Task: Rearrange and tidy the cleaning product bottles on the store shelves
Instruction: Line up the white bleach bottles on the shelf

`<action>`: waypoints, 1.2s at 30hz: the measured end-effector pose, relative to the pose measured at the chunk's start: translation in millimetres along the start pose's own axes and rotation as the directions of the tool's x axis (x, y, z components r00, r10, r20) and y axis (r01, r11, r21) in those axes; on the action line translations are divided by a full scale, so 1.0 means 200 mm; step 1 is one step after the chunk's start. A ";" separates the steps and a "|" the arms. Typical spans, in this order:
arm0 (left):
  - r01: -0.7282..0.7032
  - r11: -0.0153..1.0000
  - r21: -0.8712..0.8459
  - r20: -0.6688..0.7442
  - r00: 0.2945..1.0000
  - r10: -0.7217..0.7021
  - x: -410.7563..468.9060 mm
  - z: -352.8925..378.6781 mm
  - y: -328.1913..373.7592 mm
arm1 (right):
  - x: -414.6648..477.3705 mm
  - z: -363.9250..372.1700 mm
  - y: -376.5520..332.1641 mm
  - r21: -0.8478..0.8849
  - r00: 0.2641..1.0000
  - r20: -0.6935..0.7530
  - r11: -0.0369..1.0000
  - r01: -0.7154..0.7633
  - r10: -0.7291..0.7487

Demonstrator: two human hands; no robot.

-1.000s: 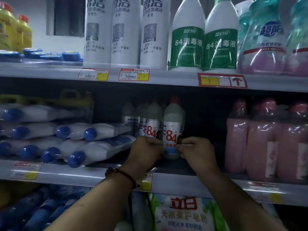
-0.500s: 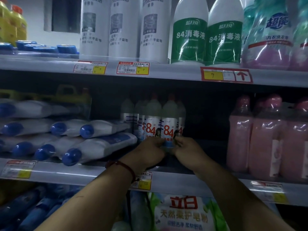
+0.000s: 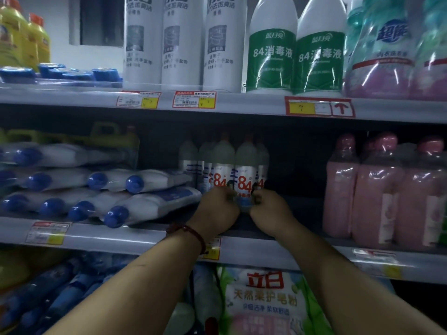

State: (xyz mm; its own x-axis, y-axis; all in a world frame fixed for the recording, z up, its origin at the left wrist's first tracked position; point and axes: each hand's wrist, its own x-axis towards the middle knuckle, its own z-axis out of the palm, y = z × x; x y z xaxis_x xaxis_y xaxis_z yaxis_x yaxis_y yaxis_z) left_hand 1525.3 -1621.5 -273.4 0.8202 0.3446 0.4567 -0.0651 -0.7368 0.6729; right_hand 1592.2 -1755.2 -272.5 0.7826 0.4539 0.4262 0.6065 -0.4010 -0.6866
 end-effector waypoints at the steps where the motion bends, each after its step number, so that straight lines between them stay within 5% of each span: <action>1: -0.035 0.999 0.033 -0.049 0.998 0.037 -0.03 -0.02 0.02 | -0.03 -0.01 -0.02 -0.038 0.999 -0.017 0.999 0.029 -0.029; 6: -0.150 0.955 0.257 -0.101 0.978 0.181 -0.29 -0.19 0.06 | -0.24 -0.07 -0.12 -0.179 0.969 -0.033 0.955 0.237 -0.246; 14: -0.187 0.810 0.555 -0.088 0.956 0.281 -0.78 -0.41 0.03 | -0.62 -0.06 -0.34 -0.345 0.915 0.103 0.849 0.402 -0.391; 25: -0.022 0.725 0.689 -0.031 0.998 0.060 -1.18 -0.44 -0.24 | -0.96 0.20 -0.27 -0.359 0.873 0.294 0.801 0.478 -0.389; 36: 0.072 0.808 0.585 0.031 0.993 -0.110 -1.24 -0.18 -0.69 | -0.98 0.55 0.09 -0.261 0.880 0.343 0.866 0.426 -0.329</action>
State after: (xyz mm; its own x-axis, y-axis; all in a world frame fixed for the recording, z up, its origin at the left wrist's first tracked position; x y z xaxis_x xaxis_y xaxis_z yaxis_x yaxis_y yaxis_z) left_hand 1310.9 -1585.4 -458.7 0.8394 0.4057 0.3617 0.3387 -0.9109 0.2357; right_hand 1434.2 -1763.2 -432.7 0.4405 0.8040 0.3993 0.8954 -0.3616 -0.2597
